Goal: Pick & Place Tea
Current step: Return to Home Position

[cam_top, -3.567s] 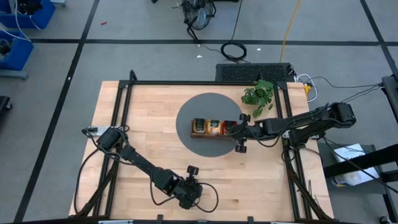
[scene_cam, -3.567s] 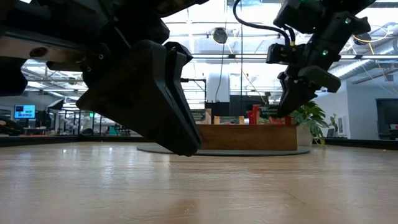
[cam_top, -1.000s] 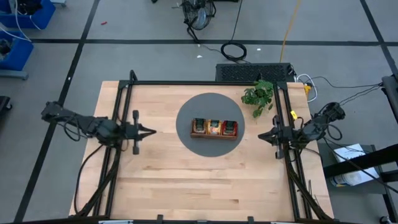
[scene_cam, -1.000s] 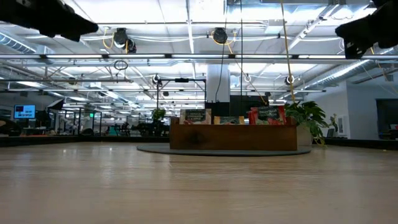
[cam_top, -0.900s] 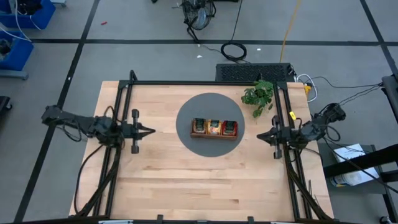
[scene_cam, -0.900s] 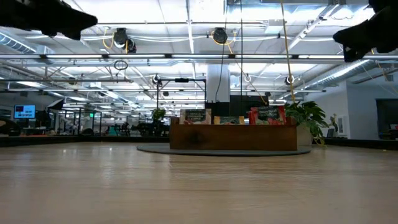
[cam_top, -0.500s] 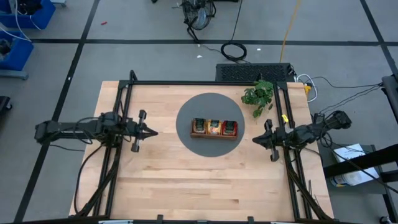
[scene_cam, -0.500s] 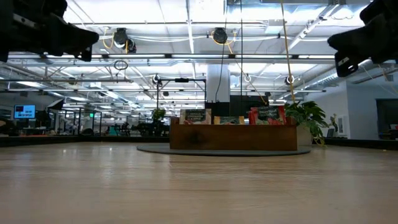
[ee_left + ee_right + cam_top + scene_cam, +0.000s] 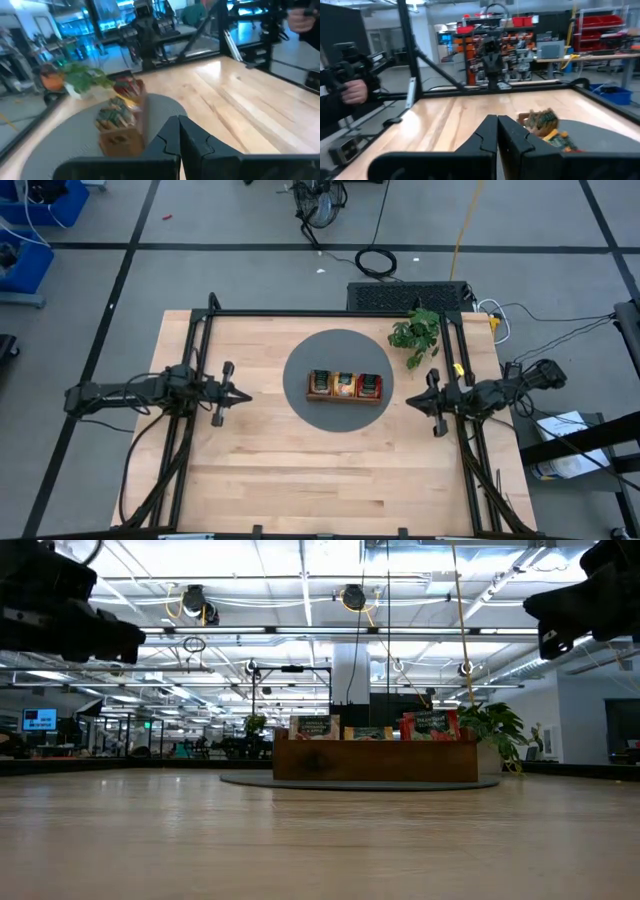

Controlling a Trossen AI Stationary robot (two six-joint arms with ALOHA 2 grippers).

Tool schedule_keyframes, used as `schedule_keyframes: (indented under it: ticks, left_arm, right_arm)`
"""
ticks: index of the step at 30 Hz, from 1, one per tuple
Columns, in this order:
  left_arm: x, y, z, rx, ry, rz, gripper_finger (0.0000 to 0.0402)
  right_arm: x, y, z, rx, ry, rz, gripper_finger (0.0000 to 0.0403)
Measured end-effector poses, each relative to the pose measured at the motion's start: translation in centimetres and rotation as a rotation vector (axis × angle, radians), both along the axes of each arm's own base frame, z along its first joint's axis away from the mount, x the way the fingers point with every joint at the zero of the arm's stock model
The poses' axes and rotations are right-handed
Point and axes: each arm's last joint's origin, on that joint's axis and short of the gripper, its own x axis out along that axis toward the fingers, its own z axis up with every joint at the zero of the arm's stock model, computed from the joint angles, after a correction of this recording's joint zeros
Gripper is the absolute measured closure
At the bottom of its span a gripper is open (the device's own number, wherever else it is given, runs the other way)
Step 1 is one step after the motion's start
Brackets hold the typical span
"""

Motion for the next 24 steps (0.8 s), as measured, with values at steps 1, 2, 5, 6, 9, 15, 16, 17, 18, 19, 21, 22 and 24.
schedule_keyframes:
  ticks: [1, 2, 5, 6, 9, 15, 16, 17, 18, 19, 21, 22, 24]
  left_arm:
    - [-0.04, 0.05, -0.01, 0.001, -0.017, 0.009, 0.04]
    - [-0.05, 0.11, 0.09, 0.003, -0.027, 0.017, 0.04]
    - [-0.05, 0.14, 0.05, 0.027, -0.027, 0.006, 0.04]
    - [-0.05, 0.19, 0.04, 0.026, -0.025, 0.009, 0.04]
    - [-0.02, 0.2, -0.01, 0.012, -0.018, 0.008, 0.0401]
    - [-0.04, 0.02, 0.02, 0.008, -0.021, -0.01, 0.0401]
    - [-0.05, -0.01, 0.04, 0.01, -0.024, -0.011, 0.0401]
    - [-0.07, -0.02, 0.07, 0.012, -0.027, -0.01, 0.0401]
    - [-0.1, -0.02, 0.12, 0.013, -0.032, -0.008, 0.0401]
    - [-0.14, -0.02, 0.17, 0.013, -0.039, -0.005, 0.0401]
    - [-0.28, 0.02, 0.38, -0.002, -0.045, 0.004, 0.0401]
    - [-0.39, 0.02, 0.58, -0.011, -0.039, 0.005, 0.0401]
    - [-0.67, 0.03, 0.92, -0.045, -0.001, 0.013, 0.0401]
  right_arm:
    - [0.03, -0.12, 0.11, 0.007, -0.013, -0.013, 0.0403]
    - [0.06, -0.23, 0.1, 0.013, -0.012, -0.025, 0.0403]
    - [0.16, -0.43, -0.02, 0.018, 0.0, -0.021, 0.0403]
    - [0.17, -0.49, -0.01, 0.021, -0.001, -0.018, 0.0403]
    - [0.18, -0.64, 0.0, 0.031, -0.004, -0.035, 0.0403]
    - [0.16, -0.77, 0.07, 0.016, -0.007, -0.083, 0.0403]
    - [0.16, -0.74, 0.09, 0.021, -0.008, -0.071, 0.0403]
    - [0.16, -0.68, 0.12, 0.024, -0.008, -0.05, 0.0403]
    - [0.15, -0.63, 0.15, 0.023, -0.008, -0.032, 0.0403]
    - [0.15, -0.61, 0.18, 0.023, -0.009, -0.023, 0.0403]
    - [0.13, -0.58, 0.26, 0.017, -0.011, -0.015, 0.0403]
    - [0.13, -0.57, 0.27, 0.01, -0.011, -0.011, 0.0403]
    - [0.13, -0.55, 0.26, -0.007, -0.009, -0.005, 0.0403]
